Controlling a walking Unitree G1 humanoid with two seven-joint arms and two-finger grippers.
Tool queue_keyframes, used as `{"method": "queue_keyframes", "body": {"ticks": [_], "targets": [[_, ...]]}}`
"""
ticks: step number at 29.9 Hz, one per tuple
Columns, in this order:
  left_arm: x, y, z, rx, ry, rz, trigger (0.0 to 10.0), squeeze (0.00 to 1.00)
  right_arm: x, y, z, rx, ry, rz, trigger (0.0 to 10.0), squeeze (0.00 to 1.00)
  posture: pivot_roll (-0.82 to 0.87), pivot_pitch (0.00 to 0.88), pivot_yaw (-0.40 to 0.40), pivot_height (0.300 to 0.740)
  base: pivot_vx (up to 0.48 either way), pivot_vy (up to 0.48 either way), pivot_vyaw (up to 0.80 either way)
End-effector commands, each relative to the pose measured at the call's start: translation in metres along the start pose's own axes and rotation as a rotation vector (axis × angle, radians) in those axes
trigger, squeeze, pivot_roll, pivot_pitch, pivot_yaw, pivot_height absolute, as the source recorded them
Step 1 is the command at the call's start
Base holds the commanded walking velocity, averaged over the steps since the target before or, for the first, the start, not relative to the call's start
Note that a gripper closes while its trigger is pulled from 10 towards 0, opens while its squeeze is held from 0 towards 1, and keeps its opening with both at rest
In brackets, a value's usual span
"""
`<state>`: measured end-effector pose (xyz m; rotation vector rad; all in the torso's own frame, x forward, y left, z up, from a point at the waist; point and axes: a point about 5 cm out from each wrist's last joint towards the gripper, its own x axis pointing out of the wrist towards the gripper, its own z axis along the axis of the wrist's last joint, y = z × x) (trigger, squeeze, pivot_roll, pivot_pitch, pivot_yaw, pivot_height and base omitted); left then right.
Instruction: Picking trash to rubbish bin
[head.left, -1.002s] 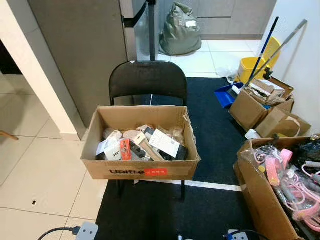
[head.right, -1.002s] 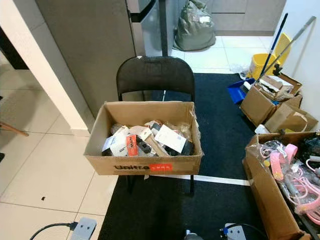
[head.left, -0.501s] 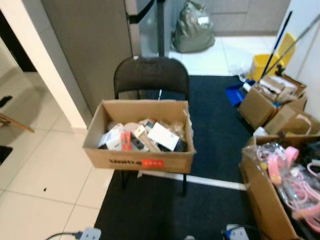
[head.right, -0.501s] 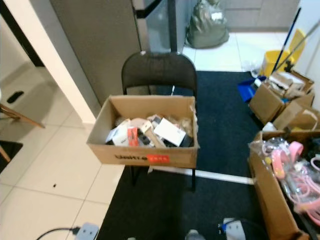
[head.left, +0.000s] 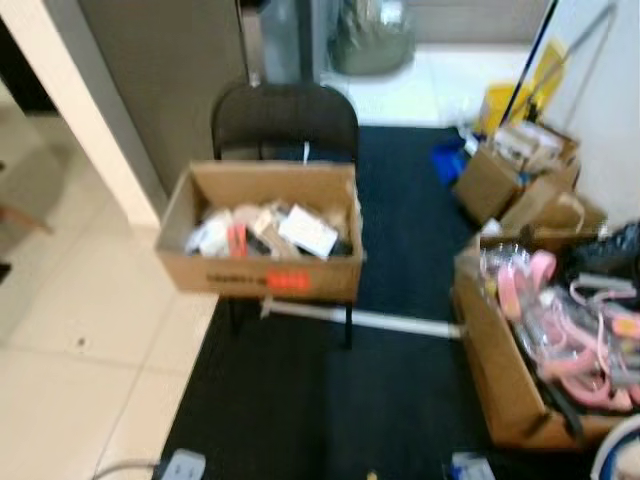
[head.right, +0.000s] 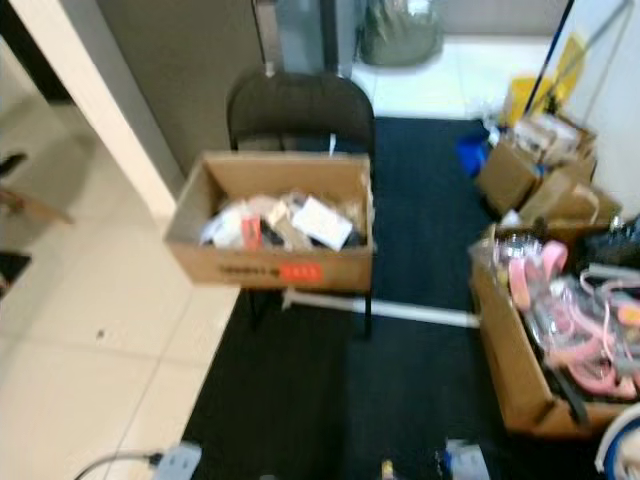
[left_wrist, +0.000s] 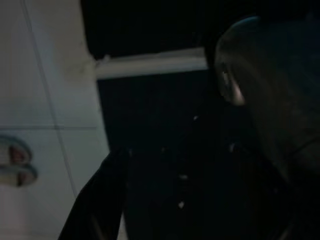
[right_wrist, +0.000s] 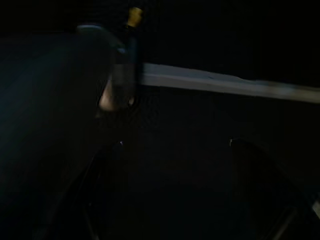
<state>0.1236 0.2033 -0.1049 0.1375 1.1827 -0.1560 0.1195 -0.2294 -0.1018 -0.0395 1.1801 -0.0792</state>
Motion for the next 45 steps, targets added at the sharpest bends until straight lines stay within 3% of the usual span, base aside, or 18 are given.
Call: {"method": "queue_keyframes", "body": {"ticks": [1,28,45], "targets": [[-0.001,0.003,-0.006,0.006,0.024,0.006,10.0,0.0,0.0,0.006,-0.011,0.01,0.029,0.014,10.0,0.0,-0.01,0.098,0.045,0.74,-0.386,0.0,0.0],[-0.004,0.008,-0.015,0.011,0.038,0.008,10.0,0.0,0.002,0.015,-0.004,-0.003,0.019,0.029,10.0,0.0,0.0,0.095,0.045,0.74,-0.38,0.0,0.0],[-0.003,0.007,-0.013,0.023,0.036,0.003,10.0,0.0,0.005,0.053,0.007,-0.003,0.005,0.08,10.0,0.0,0.0,0.084,0.045,0.74,-0.384,0.0,0.0]]}}
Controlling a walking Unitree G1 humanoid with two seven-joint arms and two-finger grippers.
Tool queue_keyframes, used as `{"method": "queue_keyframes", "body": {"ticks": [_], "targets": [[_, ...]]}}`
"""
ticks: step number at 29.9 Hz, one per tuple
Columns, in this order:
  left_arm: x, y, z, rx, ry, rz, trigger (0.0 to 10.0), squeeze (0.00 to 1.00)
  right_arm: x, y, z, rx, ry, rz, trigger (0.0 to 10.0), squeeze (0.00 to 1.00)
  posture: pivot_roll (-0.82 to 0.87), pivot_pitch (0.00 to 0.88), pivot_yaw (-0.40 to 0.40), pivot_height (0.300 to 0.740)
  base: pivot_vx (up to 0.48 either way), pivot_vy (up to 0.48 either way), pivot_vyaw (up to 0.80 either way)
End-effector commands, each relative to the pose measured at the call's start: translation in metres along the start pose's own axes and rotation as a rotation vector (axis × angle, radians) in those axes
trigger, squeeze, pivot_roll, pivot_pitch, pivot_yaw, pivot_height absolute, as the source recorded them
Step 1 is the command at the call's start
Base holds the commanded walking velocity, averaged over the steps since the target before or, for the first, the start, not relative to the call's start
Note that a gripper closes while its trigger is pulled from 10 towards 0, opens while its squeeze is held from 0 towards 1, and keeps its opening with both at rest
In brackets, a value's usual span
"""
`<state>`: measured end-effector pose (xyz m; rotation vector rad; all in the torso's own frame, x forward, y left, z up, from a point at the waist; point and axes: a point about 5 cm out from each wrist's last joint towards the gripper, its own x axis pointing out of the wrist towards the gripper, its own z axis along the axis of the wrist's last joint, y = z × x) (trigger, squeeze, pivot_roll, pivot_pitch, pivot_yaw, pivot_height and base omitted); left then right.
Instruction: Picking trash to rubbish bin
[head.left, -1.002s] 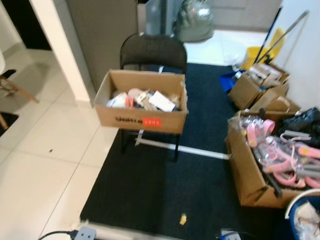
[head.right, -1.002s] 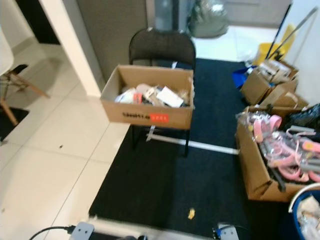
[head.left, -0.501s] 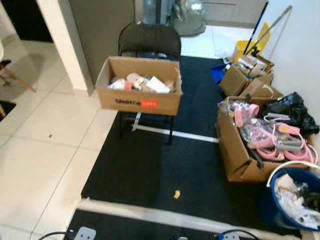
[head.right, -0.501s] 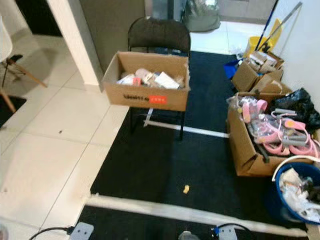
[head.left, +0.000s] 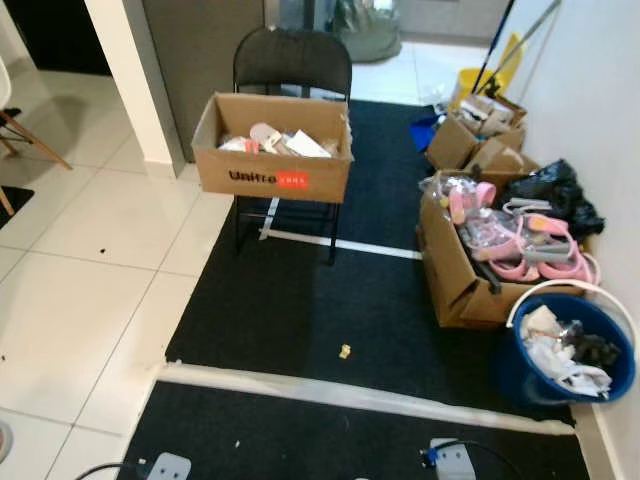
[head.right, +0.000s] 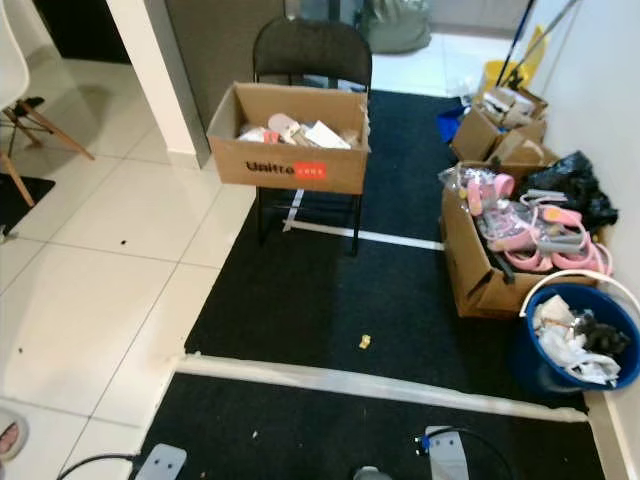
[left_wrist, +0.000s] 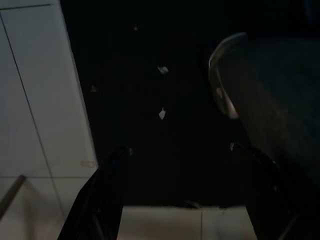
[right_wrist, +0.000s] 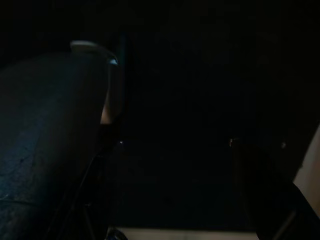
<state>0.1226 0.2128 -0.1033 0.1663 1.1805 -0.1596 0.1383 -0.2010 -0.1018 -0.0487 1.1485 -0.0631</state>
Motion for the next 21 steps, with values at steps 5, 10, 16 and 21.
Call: {"method": "queue_keyframes", "body": {"ticks": [5,10,16,21], "targets": [[-0.001,-0.003,-0.01,0.001,0.034,-0.011,10.0,0.0,0.0,0.034,-0.01,0.025,0.035,0.087,10.0,0.0,0.0,0.091,0.049,0.74,-0.384,0.0,0.0],[-0.001,-0.004,-0.01,0.003,0.036,-0.013,10.0,0.0,0.0,0.04,-0.012,0.054,0.04,0.104,10.0,0.0,0.0,0.091,0.049,0.74,-0.384,0.0,0.0],[-0.001,-0.005,-0.011,0.006,0.039,-0.016,10.0,0.0,0.0,0.041,-0.012,0.076,0.042,0.11,10.0,0.0,0.0,0.091,0.049,0.74,-0.383,0.0,0.0],[0.0,-0.007,-0.011,0.003,0.035,-0.018,10.0,0.0,0.0,0.036,-0.012,0.083,0.039,0.106,10.0,0.0,0.0,0.095,0.05,0.74,-0.305,0.0,0.0]]}}
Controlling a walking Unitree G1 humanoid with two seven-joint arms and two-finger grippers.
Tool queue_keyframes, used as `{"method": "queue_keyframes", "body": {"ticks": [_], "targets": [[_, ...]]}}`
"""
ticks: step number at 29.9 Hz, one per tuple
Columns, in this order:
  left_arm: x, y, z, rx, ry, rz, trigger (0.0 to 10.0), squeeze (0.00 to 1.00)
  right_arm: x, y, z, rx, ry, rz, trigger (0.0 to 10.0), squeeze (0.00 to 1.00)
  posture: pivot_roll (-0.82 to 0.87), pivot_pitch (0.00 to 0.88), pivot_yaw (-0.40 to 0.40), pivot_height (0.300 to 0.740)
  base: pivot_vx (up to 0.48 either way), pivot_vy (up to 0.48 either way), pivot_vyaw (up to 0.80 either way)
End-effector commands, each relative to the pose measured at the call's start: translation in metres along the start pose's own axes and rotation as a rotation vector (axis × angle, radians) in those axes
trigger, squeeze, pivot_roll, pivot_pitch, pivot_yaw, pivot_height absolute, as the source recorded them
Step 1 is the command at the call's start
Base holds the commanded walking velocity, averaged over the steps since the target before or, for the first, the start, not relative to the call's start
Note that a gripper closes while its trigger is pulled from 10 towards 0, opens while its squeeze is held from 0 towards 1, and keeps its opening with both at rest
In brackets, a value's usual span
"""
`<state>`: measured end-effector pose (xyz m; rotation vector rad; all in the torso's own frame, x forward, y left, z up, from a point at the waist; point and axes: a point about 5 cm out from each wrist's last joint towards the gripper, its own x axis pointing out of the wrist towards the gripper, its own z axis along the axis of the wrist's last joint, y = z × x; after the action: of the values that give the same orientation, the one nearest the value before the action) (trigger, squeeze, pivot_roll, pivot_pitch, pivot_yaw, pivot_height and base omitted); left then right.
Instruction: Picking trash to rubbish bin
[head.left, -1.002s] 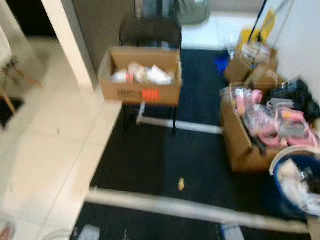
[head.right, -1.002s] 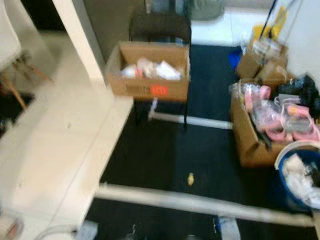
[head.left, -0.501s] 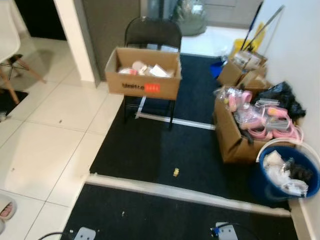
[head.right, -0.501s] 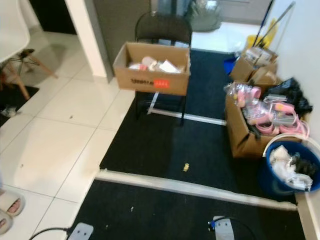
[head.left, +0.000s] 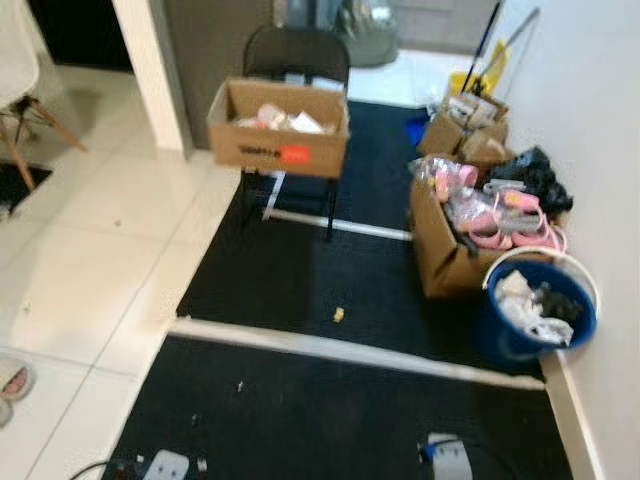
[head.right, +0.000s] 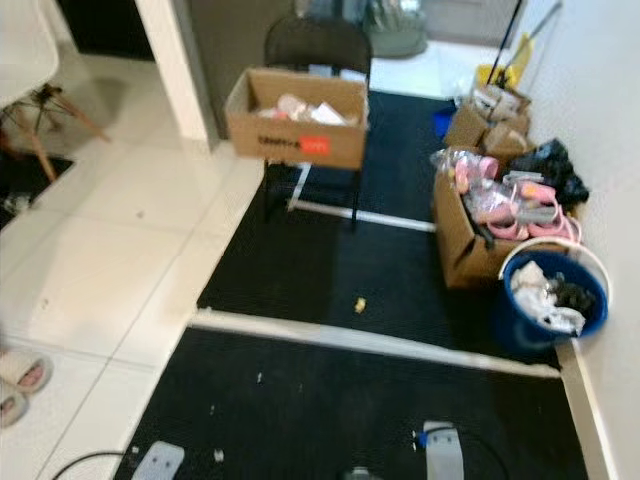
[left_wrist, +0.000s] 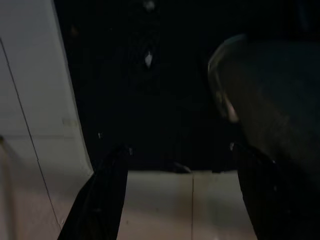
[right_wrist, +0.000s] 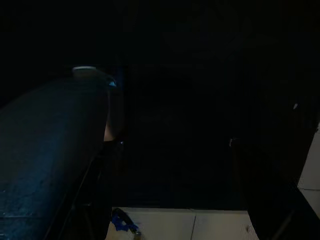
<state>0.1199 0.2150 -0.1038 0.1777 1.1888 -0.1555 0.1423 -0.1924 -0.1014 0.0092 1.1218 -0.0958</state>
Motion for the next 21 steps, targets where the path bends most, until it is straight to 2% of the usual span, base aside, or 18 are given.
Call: {"method": "queue_keyframes", "body": {"ticks": [1,8,21], "targets": [[0.0008,-0.0091,-0.0067,-0.011,0.021,-0.025,10.0,0.0,-0.0012,0.0258,-0.0172,0.024,0.066,0.102,10.0,0.0,0.0,0.095,0.05,0.74,0.0,0.0,0.0],[0.0015,-0.0112,-0.0044,-0.014,0.017,-0.024,10.0,0.0,-0.0012,0.0243,-0.0168,0.017,0.061,0.102,10.0,0.0,-0.01,0.091,0.048,0.74,0.0,0.0,0.06],[0.0014,-0.0099,-0.0034,-0.016,0.017,-0.03,10.0,0.0,-0.0015,0.023,-0.018,0.019,0.063,0.114,10.0,0.0,-0.01,0.091,0.046,0.74,0.0,0.0,0.74]]}}
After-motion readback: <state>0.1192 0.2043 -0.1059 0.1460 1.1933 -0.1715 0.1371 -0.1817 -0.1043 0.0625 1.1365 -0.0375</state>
